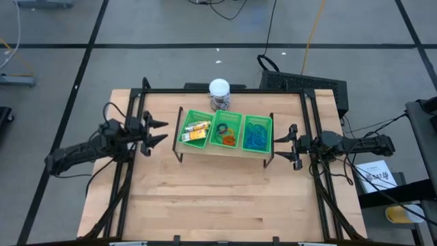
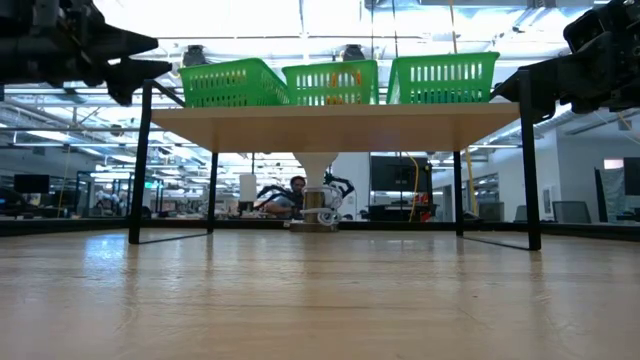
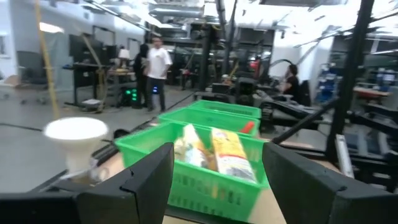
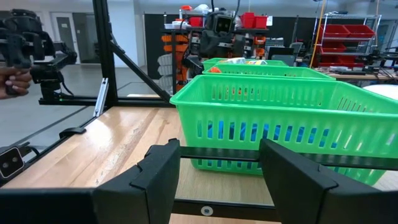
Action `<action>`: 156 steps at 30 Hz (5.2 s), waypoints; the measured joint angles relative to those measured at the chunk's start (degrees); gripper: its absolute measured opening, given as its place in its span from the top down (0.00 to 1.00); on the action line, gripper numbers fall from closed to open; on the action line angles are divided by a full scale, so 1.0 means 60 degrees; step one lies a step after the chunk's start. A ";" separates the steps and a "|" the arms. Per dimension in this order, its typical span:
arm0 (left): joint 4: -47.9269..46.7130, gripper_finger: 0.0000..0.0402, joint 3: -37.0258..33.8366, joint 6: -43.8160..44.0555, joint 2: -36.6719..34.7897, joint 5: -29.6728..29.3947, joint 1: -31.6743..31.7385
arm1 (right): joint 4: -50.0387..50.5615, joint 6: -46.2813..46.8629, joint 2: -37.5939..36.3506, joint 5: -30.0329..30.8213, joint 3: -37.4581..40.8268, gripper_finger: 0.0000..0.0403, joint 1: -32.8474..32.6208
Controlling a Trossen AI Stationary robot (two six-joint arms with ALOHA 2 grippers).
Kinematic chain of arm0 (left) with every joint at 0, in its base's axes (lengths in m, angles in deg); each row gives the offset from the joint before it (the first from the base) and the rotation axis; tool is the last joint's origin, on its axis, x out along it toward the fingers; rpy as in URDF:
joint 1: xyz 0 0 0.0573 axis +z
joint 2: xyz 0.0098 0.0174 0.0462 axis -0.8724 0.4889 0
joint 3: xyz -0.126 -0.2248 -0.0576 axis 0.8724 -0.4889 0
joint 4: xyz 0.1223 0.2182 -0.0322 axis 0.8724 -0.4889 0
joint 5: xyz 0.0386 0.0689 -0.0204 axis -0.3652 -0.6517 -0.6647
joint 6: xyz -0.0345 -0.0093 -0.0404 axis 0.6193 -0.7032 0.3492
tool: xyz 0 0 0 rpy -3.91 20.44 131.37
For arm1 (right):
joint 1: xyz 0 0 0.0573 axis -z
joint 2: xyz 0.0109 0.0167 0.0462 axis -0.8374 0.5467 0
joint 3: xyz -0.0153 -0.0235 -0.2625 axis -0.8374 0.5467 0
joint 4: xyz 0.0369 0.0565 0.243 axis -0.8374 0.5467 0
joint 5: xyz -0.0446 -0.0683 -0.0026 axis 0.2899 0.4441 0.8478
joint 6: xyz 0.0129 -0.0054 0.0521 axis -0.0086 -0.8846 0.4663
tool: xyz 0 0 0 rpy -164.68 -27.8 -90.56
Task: Pick & Place Office Desk Supplies
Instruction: Return to Home Position
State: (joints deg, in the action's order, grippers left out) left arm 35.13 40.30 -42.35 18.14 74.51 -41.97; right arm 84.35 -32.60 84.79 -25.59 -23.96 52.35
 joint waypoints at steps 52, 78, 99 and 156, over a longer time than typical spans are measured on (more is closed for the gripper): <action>0.0079 0.36 -0.0957 -0.1734 0.0011 -0.2582 -0.2609 | -0.0018 0.0000 0.0000 0.0004 0.0001 0.47 0.0000; 0.0082 0.36 -0.0950 -0.1736 0.0011 -0.2578 -0.2609 | -0.0018 0.0000 0.0000 0.0007 0.0001 0.47 0.0000; 0.0082 0.36 -0.0950 -0.1734 0.0012 -0.2578 -0.2609 | -0.0018 -0.0001 0.0000 0.0005 -0.0001 0.47 0.0002; 0.0082 0.36 -0.0950 -0.1736 0.0011 -0.2578 -0.2609 | -0.0018 -0.0003 0.0000 0.0004 0.0001 0.47 0.0000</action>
State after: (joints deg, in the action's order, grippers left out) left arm 35.62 34.60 -52.77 18.20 59.04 -57.62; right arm 84.24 -32.62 84.79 -25.57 -23.96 52.35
